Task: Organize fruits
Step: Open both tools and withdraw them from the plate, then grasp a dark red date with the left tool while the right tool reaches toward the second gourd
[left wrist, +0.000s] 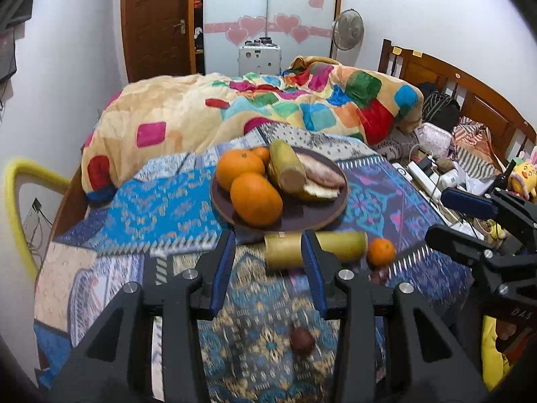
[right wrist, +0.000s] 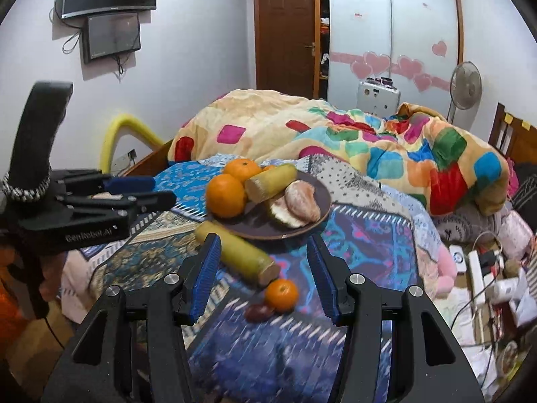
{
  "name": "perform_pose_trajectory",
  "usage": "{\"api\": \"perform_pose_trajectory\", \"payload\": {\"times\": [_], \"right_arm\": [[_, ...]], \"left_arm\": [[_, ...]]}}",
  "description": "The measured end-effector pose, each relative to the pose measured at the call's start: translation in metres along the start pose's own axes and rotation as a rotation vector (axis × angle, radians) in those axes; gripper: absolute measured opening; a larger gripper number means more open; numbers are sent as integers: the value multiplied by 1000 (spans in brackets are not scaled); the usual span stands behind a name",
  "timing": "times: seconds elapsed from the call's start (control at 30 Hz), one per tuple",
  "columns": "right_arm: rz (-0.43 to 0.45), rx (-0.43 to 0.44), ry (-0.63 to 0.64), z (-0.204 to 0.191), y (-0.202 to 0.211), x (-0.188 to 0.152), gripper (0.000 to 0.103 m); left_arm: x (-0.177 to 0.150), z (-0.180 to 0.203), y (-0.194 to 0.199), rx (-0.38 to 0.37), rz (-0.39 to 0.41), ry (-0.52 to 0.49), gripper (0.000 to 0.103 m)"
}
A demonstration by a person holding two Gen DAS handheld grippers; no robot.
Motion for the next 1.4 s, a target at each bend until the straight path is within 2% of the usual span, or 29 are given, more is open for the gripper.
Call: {"api": "perform_pose_trajectory", "payload": {"times": [0.2, 0.3, 0.6, 0.7, 0.83, 0.93, 1.07, 1.2, 1.33, 1.4], "right_arm": [[-11, -4, -14, -1, 7, -22, 50], [-20, -10, -17, 2, 7, -33, 50], [-77, 3, -62, 17, -3, -56, 50], [-89, 6, -63, 18, -7, -60, 50], [-102, 5, -51, 16, -15, -60, 50], [-108, 10, -39, 12, -23, -58, 50], [-127, 15, -19, 9, -36, -53, 50], [-149, -3, 9, 10, -54, -45, 50], [-168, -1, 21, 10, -70, -38, 50], [-180, 8, 22, 9, -78, -34, 50]], "left_arm": [[-30, 11, -2, -21, -53, 11, 41], [-47, 19, -7, -61, -86, 2, 41], [-82, 38, -28, -77, -160, -30, 41], [-85, 40, -28, -64, -138, -49, 39], [-85, 47, -26, -89, -121, -82, 21], [-85, 48, -25, -79, -108, -106, 20], [-85, 42, -25, -108, -98, -89, 20], [-86, 27, -26, -99, -92, -72, 20], [-85, 5, -29, -45, -88, -51, 20], [-86, -7, -32, -44, -93, -26, 20]]}}
Point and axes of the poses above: each gripper's, at about its wrist camera, not at the fingertips, and y roughly against the way its jaws point, z to its right, x to its top, the point moved 7 cm from there along -y, roughly the way its jaws point, and after that the axes turned 11 degrees about -y, right-handed, at the moved point
